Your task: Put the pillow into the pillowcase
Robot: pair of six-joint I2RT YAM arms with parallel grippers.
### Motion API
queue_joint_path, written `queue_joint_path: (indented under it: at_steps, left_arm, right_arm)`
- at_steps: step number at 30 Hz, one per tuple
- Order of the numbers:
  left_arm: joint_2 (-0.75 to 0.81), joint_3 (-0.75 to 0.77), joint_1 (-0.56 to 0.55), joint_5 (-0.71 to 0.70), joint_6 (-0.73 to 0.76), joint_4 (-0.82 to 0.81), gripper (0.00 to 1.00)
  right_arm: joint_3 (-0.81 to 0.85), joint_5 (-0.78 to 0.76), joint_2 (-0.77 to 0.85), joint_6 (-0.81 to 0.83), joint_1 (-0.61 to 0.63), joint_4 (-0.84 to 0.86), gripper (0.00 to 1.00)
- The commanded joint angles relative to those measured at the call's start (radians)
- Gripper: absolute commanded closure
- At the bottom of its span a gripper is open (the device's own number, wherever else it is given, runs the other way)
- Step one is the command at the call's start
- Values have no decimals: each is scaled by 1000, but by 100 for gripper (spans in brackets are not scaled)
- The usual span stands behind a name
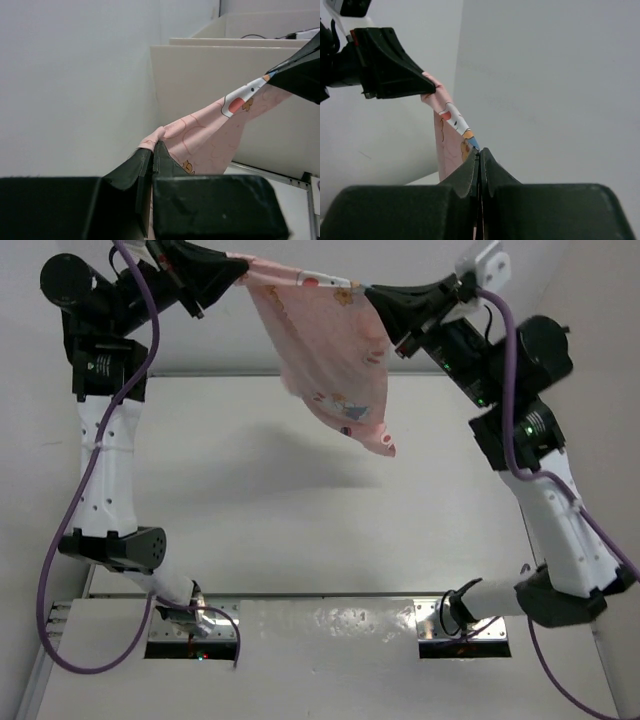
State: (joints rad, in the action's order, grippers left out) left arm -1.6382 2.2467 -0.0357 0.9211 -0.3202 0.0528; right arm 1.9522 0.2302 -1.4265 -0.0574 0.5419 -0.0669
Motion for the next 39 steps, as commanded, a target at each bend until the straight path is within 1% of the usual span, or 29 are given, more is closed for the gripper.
queue_joint_path:
  at_steps: [1, 3, 4, 5, 6, 7, 9, 10, 11, 12, 14, 15, 16, 17, 19, 20, 22, 24, 25, 26, 27, 28, 29, 30, 32, 34, 36, 37, 39]
  left_arm:
    - [70, -62, -21, -53, 15, 1, 100]
    - [107, -175, -32, -77, 146, 57, 100]
    - [110, -240, -27, -123, 174, 80, 100]
    - [104, -227, -18, -140, 187, 97, 100]
    - [81, -198, 8, -139, 152, 90, 100]
    - [71, -115, 20, -96, 130, 79, 100]
    - [63, -66, 14, -88, 151, 88, 100]
    - [75, -91, 2, -96, 182, 107, 100]
    - [95, -126, -28, -99, 219, 136, 100]
    - [106, -221, -39, -106, 283, 216, 100]
    - [126, -342, -78, -105, 314, 284, 100]
    - [127, -449, -92, -79, 344, 338, 100]
    - [126, -485, -102, -59, 351, 352, 100]
    - [117, -504, -124, -41, 351, 358, 100]
    - [98, -446, -136, 7, 334, 337, 100]
    - [75, -341, -142, 7, 329, 312, 100]
    - [51, -245, -153, -24, 329, 291, 100]
    - [44, -159, -161, -85, 329, 237, 100]
    - [38, -144, -164, -114, 296, 219, 100]
    - [34, -128, -164, -137, 270, 173, 100]
    - [19, -92, -164, -177, 251, 147, 100]
    - [11, -67, -164, -189, 251, 128, 100]
    - [-1, -9, -164, -203, 242, 77, 100]
    - [-15, 26, -165, -205, 236, 43, 100]
    - [-58, 136, -170, -238, 222, -32, 100]
    - [-78, 174, -185, -252, 221, -86, 100]
    - [-39, 90, -205, -205, 225, -97, 100]
    - [-16, -26, -210, -129, 240, -68, 100]
    - [59, -145, -217, -62, 294, 24, 100]
  right_arm:
    - [-175, -89, 86, 8, 4, 76, 100]
    - [-214, -113, 69, 1, -26, 26, 100]
    - [-182, -123, 31, 5, -39, -41, 100]
    - [-129, -123, 6, 5, -51, -78, 100]
    - [10, -126, -14, -2, -77, -109, 100]
    - [84, -121, -41, -12, -89, -137, 100]
    - [221, -121, -45, -27, -114, -134, 100]
    - [223, -121, -19, -28, -115, -108, 100]
    - [199, -123, 10, -33, -115, -84, 100]
    - [60, -115, 49, -60, -115, -17, 100]
    - [-194, -92, 133, -116, -111, 39, 100]
    - [-238, -91, 136, -125, -108, 27, 100]
    - [-252, -92, 126, -128, -106, -2, 100]
    - [-201, -97, 85, -125, -115, -34, 100]
    - [-86, -98, 40, -122, -132, -94, 100]
    - [67, -97, -12, -116, -138, -143, 100]
    - [192, -86, -58, -114, -140, -201, 100]
    - [151, -48, -46, -146, -138, -215, 100]
    - [73, -31, -22, -148, -138, -194, 97]
    - [-82, -19, 4, -141, -129, -176, 76]
    - [-208, -22, 44, -137, -117, -154, 65]
    - [-210, -25, 55, -137, -117, -149, 55]
    - [-293, -25, 66, -151, -108, -146, 40]
    - [-324, -26, 77, -156, -102, -145, 32]
    - [-395, -34, 84, -154, -89, -134, 23]
    - [-426, -52, 90, -159, -89, -136, 17]
    - [-450, -74, 101, -160, -95, -149, 11]
    - [-493, -77, 109, -159, -95, -166, 8]
    - [-553, -83, 150, -150, -96, -171, 1]
